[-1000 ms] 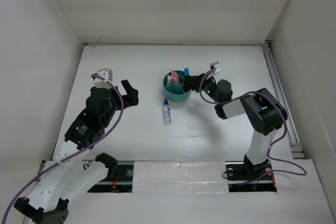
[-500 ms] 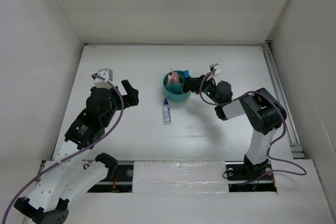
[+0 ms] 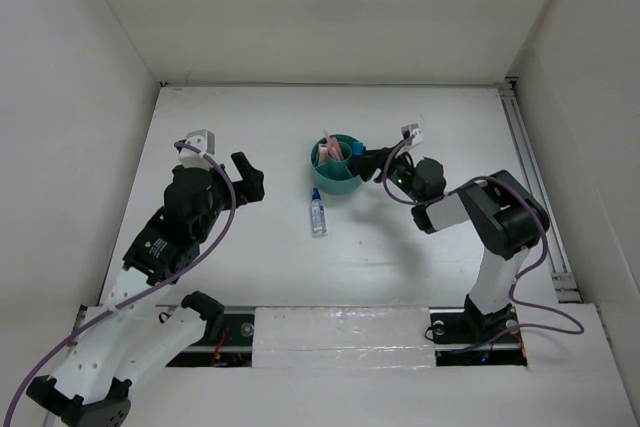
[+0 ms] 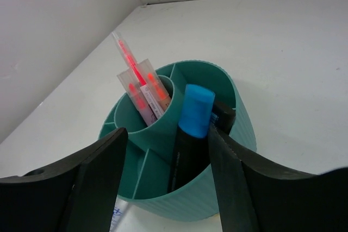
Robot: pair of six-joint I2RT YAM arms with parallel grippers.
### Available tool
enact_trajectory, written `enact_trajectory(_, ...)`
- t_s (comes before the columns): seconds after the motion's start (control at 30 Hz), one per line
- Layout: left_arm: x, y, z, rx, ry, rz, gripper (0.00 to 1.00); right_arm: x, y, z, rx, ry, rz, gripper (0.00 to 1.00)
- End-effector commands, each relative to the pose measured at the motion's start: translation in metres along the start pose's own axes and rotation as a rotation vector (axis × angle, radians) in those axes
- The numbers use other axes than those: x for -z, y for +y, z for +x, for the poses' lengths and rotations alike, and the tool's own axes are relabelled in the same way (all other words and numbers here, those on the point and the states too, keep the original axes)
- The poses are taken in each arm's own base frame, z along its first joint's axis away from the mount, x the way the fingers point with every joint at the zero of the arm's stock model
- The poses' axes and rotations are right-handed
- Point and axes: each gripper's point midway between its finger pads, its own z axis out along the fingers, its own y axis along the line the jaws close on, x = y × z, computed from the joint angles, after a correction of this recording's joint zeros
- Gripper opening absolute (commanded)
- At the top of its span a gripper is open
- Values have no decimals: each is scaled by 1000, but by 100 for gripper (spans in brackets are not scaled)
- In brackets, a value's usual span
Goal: Sort the stationery into containers
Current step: Place the stationery into the container, then grab a piece of stationery with the right arm
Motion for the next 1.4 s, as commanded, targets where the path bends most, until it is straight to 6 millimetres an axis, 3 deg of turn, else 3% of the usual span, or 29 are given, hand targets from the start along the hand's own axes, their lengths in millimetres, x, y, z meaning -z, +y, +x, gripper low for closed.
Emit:
enact_trajectory(0.0,-2,-4,-4,-7,-20,21,100,4,33,-55,70,-175,-118,67)
enact_trajectory(0.03,-2,-4,-4,-7,-20,21,100,7,37,-61,72,-181,-121,76)
enact_trajectory(0.1,-2,-4,-4,-7,-20,21,100,9,45,-69,80,-190,-140,78)
enact_trajectory(0.17,-2,-2,-5,-6,-26,10,100,12,52,-80,92,-188,-137,97)
enact_trajectory(0.23,-4,1,-2,-3,-15,-9,100,11,66,-81,117,-158,-156,99)
enact_trajectory(0.3,-6,6,-3,5,-24,-44,100,10,65,-83,162,-110,-63,99)
enact_trajectory(0.33,-5,7,-5,4,-26,-54,100,1,85,-87,184,-96,-61,99)
enact_trajectory(0.37,-5,9,-6,4,-31,-63,100,-2,90,-86,205,-65,-16,99)
enact_trajectory(0.4,-5,14,-5,13,-31,-91,100,2,85,-65,240,62,68,99)
enact_trajectory(0.43,-5,16,-7,23,-39,-104,100,3,78,-66,258,76,191,99)
enact_trajectory(0.47,-3,17,-9,23,-45,-114,100,-5,106,-67,263,96,186,99)
enact_trajectory(0.5,-3,20,-8,29,-43,-127,100,6,102,-43,270,216,258,99)
enact_trajectory(0.53,-3,23,-10,29,-53,-145,100,10,98,-40,271,236,347,99)
enact_trajectory(0.57,-3,24,-11,41,-60,-155,100,12,109,-29,262,281,351,99)
enact_trajectory(0.6,-2,26,-9,37,-51,-160,100,10,117,-32,243,300,361,99)
enact_trajectory(0.63,-2,27,-9,37,-56,-167,100,20,111,-9,217,395,411,99)
enact_trajectory(0.7,-2,29,-10,33,-53,-183,100,23,115,-3,205,450,457,99)
enact_trajectory(0.73,-2,29,-10,45,-54,-183,100,34,107,14,219,532,506,98)
enact_trajectory(0.83,1,33,-12,54,-68,-202,100,35,112,25,257,584,547,96)
enact_trajectory(0.87,1,33,-12,54,-68,-202,100,39,108,38,262,627,579,96)
enact_trajectory(0.93,4,37,-14,65,-81,-219,100,33,112,43,275,637,578,94)
enact_trajectory(0.97,4,38,-15,64,-88,-229,100,32,109,58,281,680,580,91)
enact_trajectory(1.07,4,38,-15,74,-89,-229,100,17,114,66,272,701,563,80)
enact_trajectory(1.1,4,38,-15,74,-89,-229,100,16,111,77,286,736,564,78)
enact_trajectory(1.23,6,38,-17,77,-96,-225,100,3,119,89,281,756,525,77)
enact_trajectory(1.37,8,38,-18,81,-103,-220,100,-1,111,104,302,791,552,77)
